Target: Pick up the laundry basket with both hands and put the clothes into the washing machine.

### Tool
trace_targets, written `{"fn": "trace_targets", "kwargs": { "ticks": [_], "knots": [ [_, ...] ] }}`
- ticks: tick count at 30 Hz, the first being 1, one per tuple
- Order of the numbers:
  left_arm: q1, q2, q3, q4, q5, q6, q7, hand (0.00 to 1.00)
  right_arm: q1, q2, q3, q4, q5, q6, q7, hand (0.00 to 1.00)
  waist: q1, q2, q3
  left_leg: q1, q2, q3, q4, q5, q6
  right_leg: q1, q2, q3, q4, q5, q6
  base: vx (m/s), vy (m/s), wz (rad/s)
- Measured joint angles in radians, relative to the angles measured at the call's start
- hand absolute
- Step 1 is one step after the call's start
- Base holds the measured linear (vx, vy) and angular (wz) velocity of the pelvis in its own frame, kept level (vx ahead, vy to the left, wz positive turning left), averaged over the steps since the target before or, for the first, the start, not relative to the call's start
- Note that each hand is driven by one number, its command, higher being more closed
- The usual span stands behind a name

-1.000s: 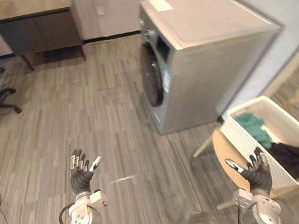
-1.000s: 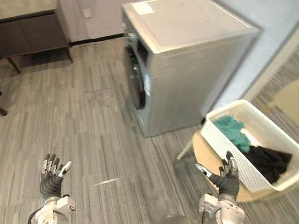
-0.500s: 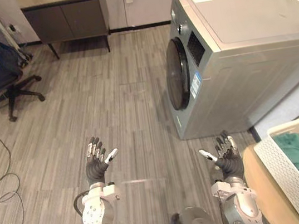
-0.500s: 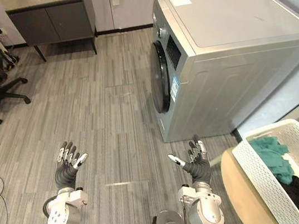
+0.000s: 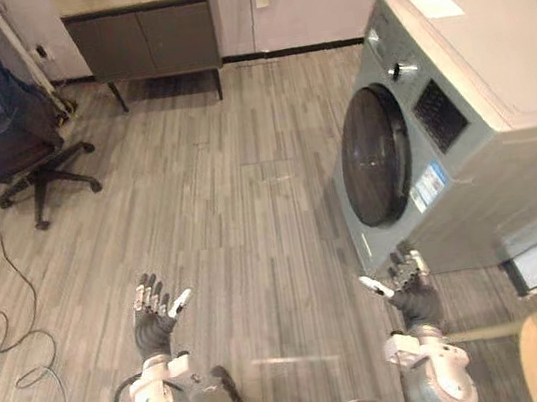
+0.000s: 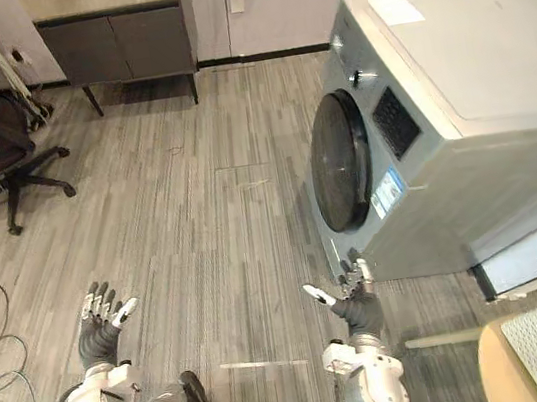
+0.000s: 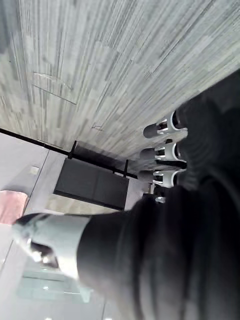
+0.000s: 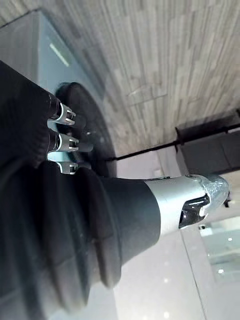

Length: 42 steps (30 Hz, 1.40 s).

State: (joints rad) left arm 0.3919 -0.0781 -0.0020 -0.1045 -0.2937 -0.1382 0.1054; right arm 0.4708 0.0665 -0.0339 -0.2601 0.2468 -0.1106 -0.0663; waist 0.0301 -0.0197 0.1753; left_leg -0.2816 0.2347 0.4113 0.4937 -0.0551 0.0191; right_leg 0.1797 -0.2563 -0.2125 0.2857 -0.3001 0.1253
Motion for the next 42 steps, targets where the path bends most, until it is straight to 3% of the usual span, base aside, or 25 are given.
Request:
{"fn": "trace_targets", "kwargs": {
  "ticks": [2,3,5,6,7,9,10,11,13,16,18,20,21,22,24,26,27,30,32,34,35,36,37,40,42],
  "knots": [
    [0.003,-0.002,-0.003,0.000,0.000,0.000,0.000,0.00,-0.014,0.004,0.002,-0.001,-0.001,-0.003,0.000,0.00,0.006,-0.002,0.000,0.002,0.004,-0.011,0.054,-0.017,0.018,0.022,0.004,0.016,-0.042,0.034,-0.004,0.17,0.140,-0.19],
    [0.006,0.000,-0.003,0.001,0.000,-0.001,0.000,0.00,-0.013,0.001,-0.001,0.001,-0.001,-0.004,-0.001,0.00,0.009,0.005,0.002,-0.001,0.017,-0.031,0.121,-0.040,0.006,0.056,0.005,0.023,-0.059,0.057,0.023,0.14,0.111,-0.35],
    [0.016,0.002,-0.009,0.000,0.000,-0.001,-0.001,0.00,-0.010,-0.007,-0.007,0.001,-0.001,-0.005,-0.002,0.00,0.025,0.036,-0.006,-0.024,0.043,-0.080,0.184,-0.104,-0.032,0.066,0.019,0.044,-0.060,0.065,0.038,0.11,0.146,-0.44],
    [0.032,-0.001,-0.018,-0.002,0.000,-0.001,-0.002,0.00,-0.001,-0.008,-0.027,0.001,-0.001,-0.007,-0.003,0.00,0.024,0.057,-0.020,-0.006,0.028,-0.108,0.163,-0.181,-0.060,0.059,0.016,0.046,-0.053,0.056,0.050,0.12,0.216,-0.31],
    [0.028,0.003,-0.020,0.002,0.000,-0.001,-0.003,0.00,-0.003,-0.008,-0.030,0.016,-0.002,-0.010,-0.004,0.00,0.019,0.048,-0.018,0.002,0.004,-0.101,0.156,-0.242,-0.089,0.038,-0.008,0.069,-0.015,0.032,0.071,0.13,0.214,-0.29],
    [0.022,0.002,-0.020,0.014,0.000,0.000,-0.001,0.00,-0.016,-0.010,-0.026,0.042,-0.005,-0.009,0.000,0.00,0.019,0.040,-0.022,0.010,-0.023,-0.065,0.147,-0.256,-0.075,-0.078,-0.047,0.125,0.137,0.024,0.048,0.13,0.207,-0.39],
    [0.020,0.011,-0.018,0.014,-0.001,-0.001,-0.001,0.00,-0.040,-0.009,-0.021,0.058,-0.010,-0.003,0.000,0.00,0.021,0.038,-0.023,0.021,-0.032,-0.028,0.140,-0.270,-0.064,-0.184,-0.073,0.164,0.287,0.046,-0.010,0.13,0.240,-0.76],
    [0.023,0.029,-0.010,0.014,-0.002,0.000,0.000,0.00,-0.078,-0.008,-0.003,0.091,-0.014,-0.002,-0.001,0.00,0.018,0.014,-0.009,0.066,-0.036,0.022,0.119,-0.282,-0.056,-0.259,-0.103,0.172,0.406,0.094,-0.067,0.13,0.192,-0.85],
    [0.032,0.059,-0.001,0.021,-0.010,0.000,0.002,0.00,-0.124,-0.018,0.038,0.147,-0.019,-0.001,0.005,0.00,0.015,0.002,0.002,0.143,-0.034,0.060,0.081,-0.295,-0.044,-0.326,-0.119,0.141,0.533,0.096,-0.082,0.19,0.139,-0.82],
    [-0.007,0.082,0.003,0.103,-0.010,-0.002,-0.001,0.00,-0.144,-0.019,0.032,0.164,-0.019,-0.002,0.036,0.00,-0.026,-0.012,-0.009,0.238,-0.025,0.109,-0.011,-0.281,-0.054,-0.422,-0.040,0.010,0.557,-0.011,-0.087,0.23,0.026,-0.39],
    [-0.022,0.082,0.011,0.151,-0.009,0.001,-0.003,0.00,-0.164,-0.019,0.018,0.177,-0.019,-0.003,0.041,0.00,-0.042,-0.011,-0.009,0.291,-0.021,0.162,-0.058,-0.264,-0.080,-0.480,0.010,-0.126,0.451,-0.012,-0.114,0.28,-0.013,-0.61],
    [-0.028,0.081,0.035,0.176,-0.009,0.004,-0.004,0.00,-0.172,-0.018,0.016,0.212,-0.019,-0.003,0.042,0.00,-0.057,-0.021,-0.013,0.332,-0.028,0.191,-0.071,-0.261,-0.089,-0.494,0.090,-0.228,0.232,0.117,-0.181,0.34,-0.012,-0.58],
    [-0.047,0.057,0.049,0.218,-0.007,0.010,-0.004,0.00,-0.163,-0.041,0.007,0.235,-0.018,-0.004,0.042,0.00,-0.068,0.024,-0.020,0.340,0.000,0.163,-0.056,-0.260,-0.093,-0.456,0.149,-0.215,0.174,0.170,-0.222,0.41,0.015,-0.72],
    [-0.051,0.048,0.051,0.221,-0.006,0.007,-0.004,0.00,-0.164,-0.059,-0.008,0.244,-0.019,-0.002,0.042,0.00,-0.063,0.043,-0.020,0.315,0.022,0.150,-0.012,-0.235,-0.094,-0.429,0.188,-0.184,0.086,0.208,-0.236,0.38,0.020,-0.83],
    [-0.078,0.047,0.051,0.240,-0.006,0.005,-0.004,0.00,-0.180,-0.058,-0.024,0.259,-0.019,-0.002,0.043,0.00,-0.069,0.042,-0.014,0.311,-0.016,0.121,-0.105,-0.261,-0.121,-0.405,0.198,-0.148,0.012,0.241,-0.226,0.18,0.020,-0.82],
    [-0.103,0.039,0.051,0.250,-0.006,0.005,-0.004,0.00,-0.192,-0.061,-0.064,0.300,-0.019,-0.003,0.042,0.00,-0.088,0.051,-0.006,0.356,-0.038,0.108,-0.284,-0.197,-0.111,-0.382,0.206,-0.147,0.010,0.245,-0.225,0.17,0.076,-0.58],
    [-0.111,0.037,0.057,0.259,-0.006,0.004,-0.004,0.00,-0.195,-0.070,-0.067,0.319,-0.019,-0.002,0.043,0.00,-0.081,0.057,-0.001,0.394,-0.033,0.112,-0.327,-0.136,-0.136,-0.373,0.220,-0.127,0.029,0.238,-0.215,0.11,0.059,-0.68],
    [-0.143,0.053,0.077,0.316,-0.006,0.003,0.000,0.00,-0.150,-0.052,-0.059,0.314,-0.019,-0.005,0.050,0.00,-0.097,0.034,0.001,0.401,-0.049,0.107,-0.246,-0.144,-0.145,-0.355,0.178,-0.129,0.064,0.188,-0.167,0.07,0.037,-0.27],
    [-0.129,0.065,0.083,0.319,-0.006,0.002,0.005,0.00,-0.102,-0.037,-0.042,0.314,-0.019,-0.005,0.070,0.00,-0.086,0.026,0.007,0.356,0.001,0.106,-0.039,-0.171,-0.139,-0.312,0.175,-0.130,0.057,0.135,-0.151,0.06,-0.025,-0.21],
    [-0.092,0.057,0.084,0.317,-0.008,0.001,0.011,0.00,-0.060,-0.048,-0.013,0.282,-0.019,-0.003,0.079,0.00,-0.079,0.072,0.034,0.274,0.147,0.073,0.325,-0.142,0.025,-0.235,0.232,-0.119,0.052,0.097,-0.160,0.09,-0.055,-0.59],
    [-0.051,0.050,0.085,0.317,-0.010,0.002,0.020,0.00,-0.039,-0.063,0.010,0.256,-0.019,-0.004,0.080,0.00,-0.064,0.100,0.035,0.240,0.205,0.050,0.471,-0.048,0.134,-0.208,0.265,-0.078,0.054,0.081,-0.171,0.13,-0.026,-1.06],
    [-0.021,0.039,0.093,0.318,-0.020,0.002,0.023,0.00,-0.033,-0.081,0.033,0.245,-0.020,-0.003,0.081,0.00,-0.056,0.099,0.032,0.200,0.227,0.032,0.545,0.069,0.149,-0.201,0.280,-0.031,0.048,0.076,-0.181,0.16,-0.001,-1.27],
    [0.000,0.026,0.108,0.322,-0.030,0.003,0.025,0.00,-0.034,-0.093,0.053,0.234,-0.027,-0.004,0.082,0.00,-0.044,0.087,0.024,0.156,0.230,0.006,0.598,0.134,0.129,-0.197,0.282,0.012,0.035,0.080,-0.192,0.23,0.049,-1.33],
    [0.028,-0.005,0.120,0.324,-0.088,0.003,0.025,0.00,-0.119,-0.156,0.091,0.242,-0.059,-0.002,0.085,0.00,-0.016,0.086,0.023,0.036,0.155,-0.076,0.565,-0.075,0.045,-0.217,0.275,0.184,-0.022,0.119,-0.200,0.22,0.064,-1.40],
    [0.050,-0.012,0.147,0.324,-0.108,-0.001,0.024,0.00,-0.214,-0.202,0.154,0.270,-0.058,-0.002,0.103,0.00,0.004,0.085,0.024,0.016,0.108,-0.156,0.391,-0.124,0.002,-0.209,0.268,0.293,-0.064,0.141,-0.185,0.21,0.141,-1.66]
  ]
}}
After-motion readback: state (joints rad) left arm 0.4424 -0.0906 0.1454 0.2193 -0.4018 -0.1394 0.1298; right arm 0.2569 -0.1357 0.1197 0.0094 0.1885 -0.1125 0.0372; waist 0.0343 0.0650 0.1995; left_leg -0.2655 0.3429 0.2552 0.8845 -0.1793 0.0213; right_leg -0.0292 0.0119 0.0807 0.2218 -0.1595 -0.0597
